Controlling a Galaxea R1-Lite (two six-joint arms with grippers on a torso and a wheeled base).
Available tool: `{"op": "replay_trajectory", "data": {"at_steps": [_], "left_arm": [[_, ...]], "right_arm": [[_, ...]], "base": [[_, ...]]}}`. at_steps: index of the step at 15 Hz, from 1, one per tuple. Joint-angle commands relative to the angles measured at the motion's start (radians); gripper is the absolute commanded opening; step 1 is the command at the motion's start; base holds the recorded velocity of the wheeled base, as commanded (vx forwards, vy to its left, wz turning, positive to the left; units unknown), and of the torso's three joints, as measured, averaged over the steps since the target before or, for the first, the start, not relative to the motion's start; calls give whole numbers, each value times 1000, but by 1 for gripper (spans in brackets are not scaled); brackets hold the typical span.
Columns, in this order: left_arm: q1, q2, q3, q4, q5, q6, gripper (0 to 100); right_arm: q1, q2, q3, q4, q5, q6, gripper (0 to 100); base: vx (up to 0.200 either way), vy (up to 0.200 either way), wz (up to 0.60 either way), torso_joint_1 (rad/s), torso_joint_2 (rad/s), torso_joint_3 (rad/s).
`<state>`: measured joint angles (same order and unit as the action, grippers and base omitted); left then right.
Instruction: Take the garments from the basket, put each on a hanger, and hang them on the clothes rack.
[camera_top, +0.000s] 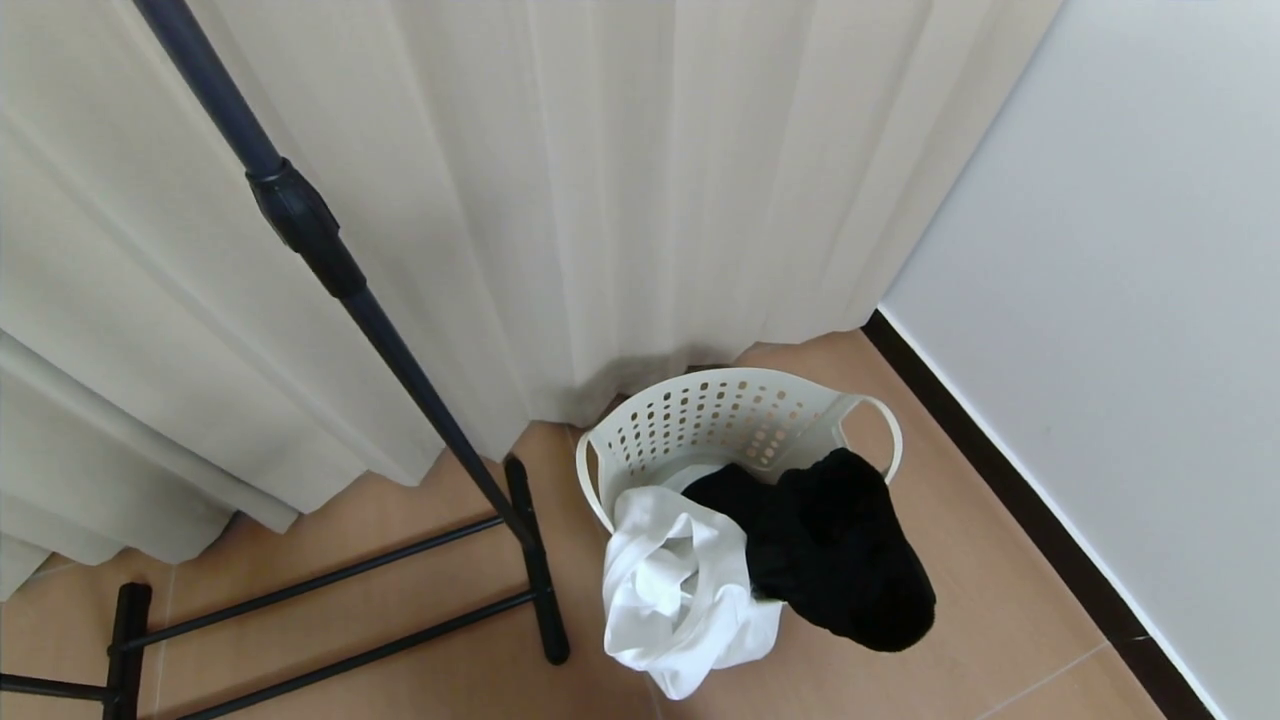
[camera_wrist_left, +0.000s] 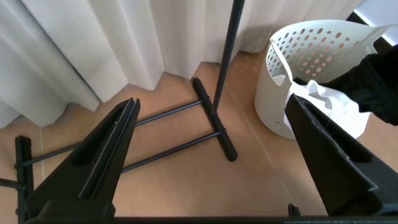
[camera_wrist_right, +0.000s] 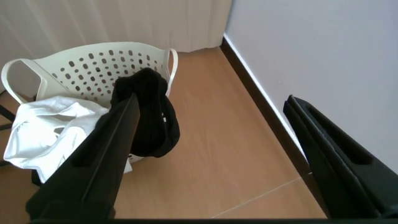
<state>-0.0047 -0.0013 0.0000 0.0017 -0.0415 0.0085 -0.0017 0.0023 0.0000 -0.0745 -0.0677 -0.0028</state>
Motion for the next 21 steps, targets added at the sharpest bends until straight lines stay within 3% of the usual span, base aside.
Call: {"op": "replay_trajectory", "data": {"at_steps": [1,12,14,17,18,21], "left_arm": [[0,1,0,0,0,1,100],[0,1,0,0,-1,1,100],[2,1,0,-2,3,-2,100],[2,1,0,-2,2,-2,100],[2,1,0,-2,2,-2,100],[2,1,0,-2,2,-2,100]], "right_arm": [[0,1,0,1,0,-2,100],[9,27,0,15,2,-8,100],[72,191,0,-1,54,-79,100],[235,553,-141,-5,57,-171,100],[235,553,-141,-5,57,-171,100],[272,964,-339,-7,57,-485,100]], "base": [[0,0,0,2,2,-188],[0,0,0,0,1,-197],[0,0,0,-2,2,-85],[0,0,0,0,0,0],[0,0,0,0,0,0],[0,0,0,0,0,0]]}}
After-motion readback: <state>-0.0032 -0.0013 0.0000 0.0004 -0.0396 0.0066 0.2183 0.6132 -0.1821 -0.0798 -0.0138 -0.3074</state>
